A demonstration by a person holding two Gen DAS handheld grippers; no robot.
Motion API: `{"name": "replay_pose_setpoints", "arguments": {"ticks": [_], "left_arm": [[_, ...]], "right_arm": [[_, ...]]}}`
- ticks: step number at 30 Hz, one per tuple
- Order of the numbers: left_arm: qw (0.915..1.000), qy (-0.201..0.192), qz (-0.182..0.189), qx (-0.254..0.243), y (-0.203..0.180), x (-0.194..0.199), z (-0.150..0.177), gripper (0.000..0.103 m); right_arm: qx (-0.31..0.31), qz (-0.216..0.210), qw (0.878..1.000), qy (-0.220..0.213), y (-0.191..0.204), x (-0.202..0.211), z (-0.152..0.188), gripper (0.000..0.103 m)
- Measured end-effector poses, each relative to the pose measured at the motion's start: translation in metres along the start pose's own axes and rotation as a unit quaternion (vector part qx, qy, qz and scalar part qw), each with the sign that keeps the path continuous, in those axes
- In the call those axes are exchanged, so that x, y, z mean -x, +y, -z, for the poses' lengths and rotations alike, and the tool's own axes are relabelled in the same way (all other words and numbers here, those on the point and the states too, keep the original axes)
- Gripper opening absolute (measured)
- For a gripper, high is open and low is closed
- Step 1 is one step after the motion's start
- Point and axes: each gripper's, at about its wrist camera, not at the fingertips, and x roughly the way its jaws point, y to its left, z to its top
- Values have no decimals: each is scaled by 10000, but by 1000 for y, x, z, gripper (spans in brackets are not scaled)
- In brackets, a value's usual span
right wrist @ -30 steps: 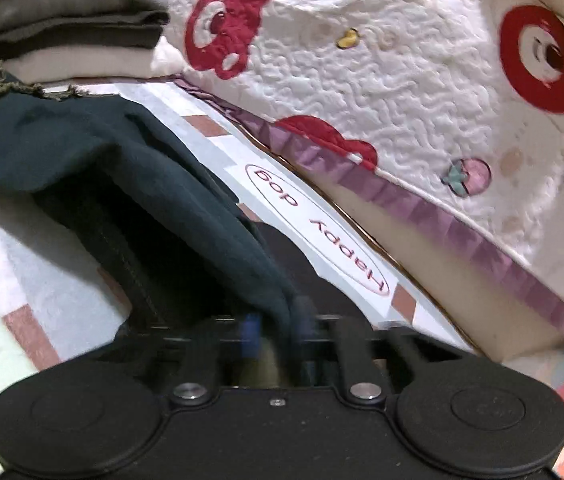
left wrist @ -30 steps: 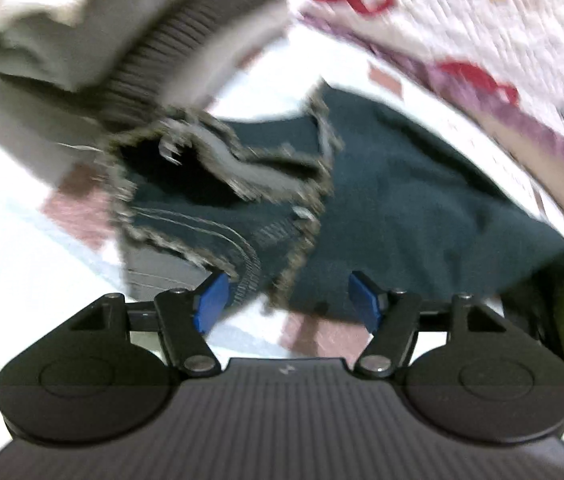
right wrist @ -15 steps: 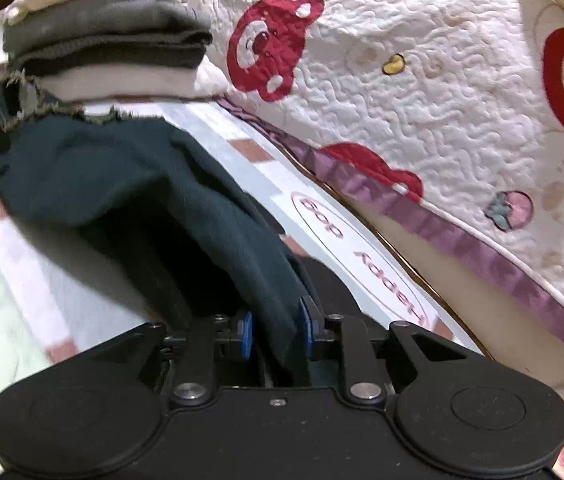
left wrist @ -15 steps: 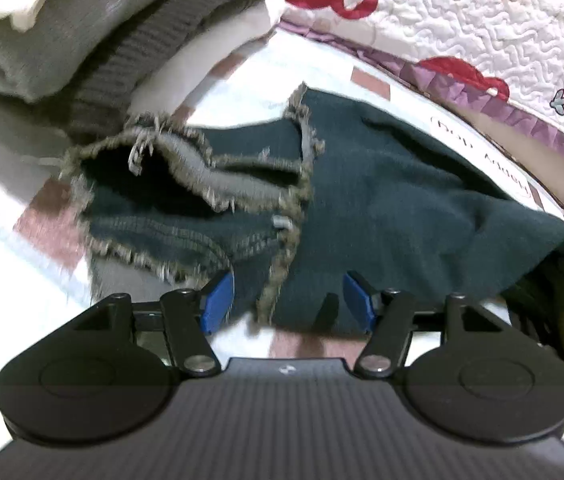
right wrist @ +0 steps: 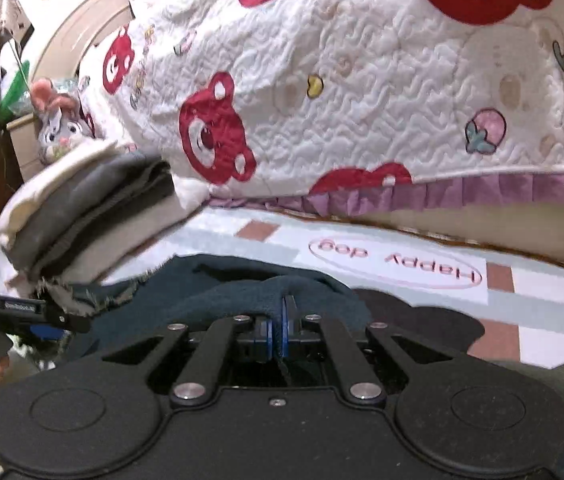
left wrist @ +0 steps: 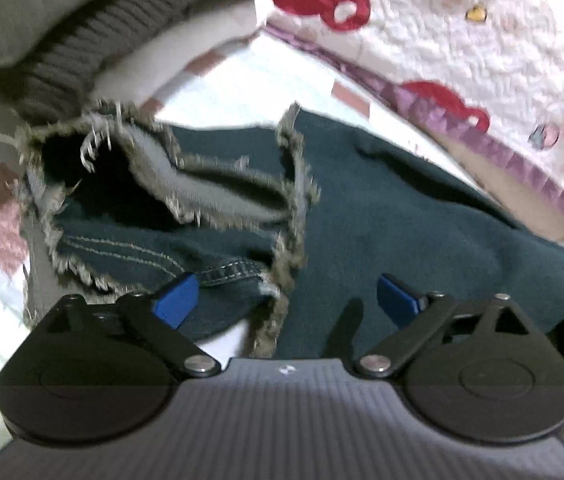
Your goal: Fold clothes
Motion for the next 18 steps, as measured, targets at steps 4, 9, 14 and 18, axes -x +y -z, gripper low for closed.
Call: {"name": "replay_pose_setpoints", "arguments": {"ticks": [4, 9, 14, 18], "left_arm": [[9993, 167, -154, -301, -7, 1, 6, 86], [9874, 254, -932, -1253, -17, 4, 16, 18], [9751, -414, -1131, -1865, -36, 33, 10, 1], [9616, -1656, -1189, -1838, -49, 109, -7, 0]], "right_arm": [[-94, -91, 9999, -22, -3, 1, 9, 4], [274, -155, 9995, 4, -1, 1, 11, 4], [477, -236, 9985, -126, 3, 19, 23, 4], [1014, -387, 9935, -331, 25, 55, 27, 4]]}}
